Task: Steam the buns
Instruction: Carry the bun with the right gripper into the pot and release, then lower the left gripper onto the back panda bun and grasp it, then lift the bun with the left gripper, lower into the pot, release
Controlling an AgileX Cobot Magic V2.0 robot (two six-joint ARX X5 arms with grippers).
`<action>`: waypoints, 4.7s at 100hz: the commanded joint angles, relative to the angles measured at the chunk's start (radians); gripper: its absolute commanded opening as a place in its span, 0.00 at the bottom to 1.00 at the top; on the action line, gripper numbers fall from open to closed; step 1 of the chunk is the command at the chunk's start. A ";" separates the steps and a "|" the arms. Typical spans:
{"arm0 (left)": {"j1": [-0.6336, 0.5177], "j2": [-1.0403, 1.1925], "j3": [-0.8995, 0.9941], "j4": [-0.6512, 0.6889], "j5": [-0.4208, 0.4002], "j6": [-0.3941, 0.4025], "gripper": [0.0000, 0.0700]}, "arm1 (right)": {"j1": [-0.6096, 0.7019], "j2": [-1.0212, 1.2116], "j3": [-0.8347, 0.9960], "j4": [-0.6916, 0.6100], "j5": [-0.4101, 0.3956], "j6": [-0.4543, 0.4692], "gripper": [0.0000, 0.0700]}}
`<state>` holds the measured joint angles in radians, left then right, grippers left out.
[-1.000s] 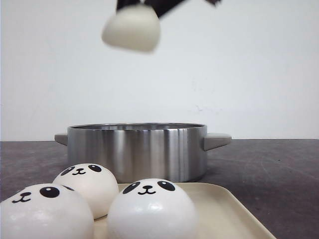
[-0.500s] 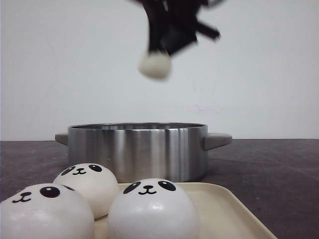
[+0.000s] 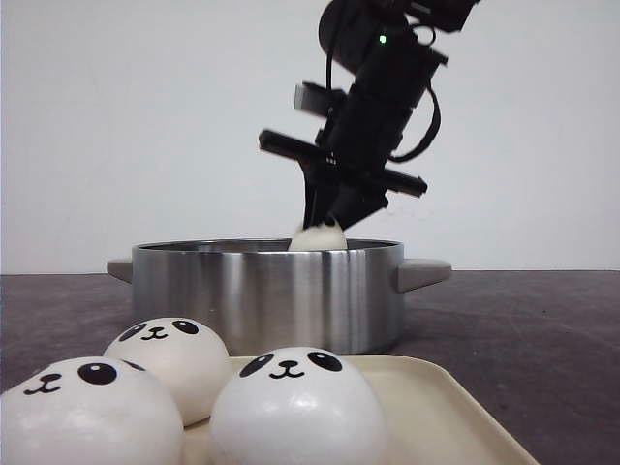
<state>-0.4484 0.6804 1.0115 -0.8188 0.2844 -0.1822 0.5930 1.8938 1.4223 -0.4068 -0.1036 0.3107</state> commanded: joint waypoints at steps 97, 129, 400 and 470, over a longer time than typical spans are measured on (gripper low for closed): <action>-0.005 0.006 0.017 -0.057 -0.023 0.010 0.90 | -0.004 0.052 0.042 -0.013 0.030 -0.003 0.62; -0.006 0.048 0.015 -0.081 -0.022 -0.124 0.91 | 0.048 -0.155 0.217 -0.235 0.025 -0.005 0.01; -0.261 0.649 0.319 0.019 -0.248 -0.129 0.01 | 0.570 -0.993 0.216 -0.538 0.687 -0.050 0.00; -0.086 1.247 0.520 0.126 -0.340 -0.069 0.02 | 0.570 -0.994 0.216 -0.578 0.687 -0.049 0.00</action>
<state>-0.5350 1.8851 1.5017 -0.7086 -0.0505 -0.2539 1.1503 0.8925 1.6215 -0.9848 0.5793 0.2588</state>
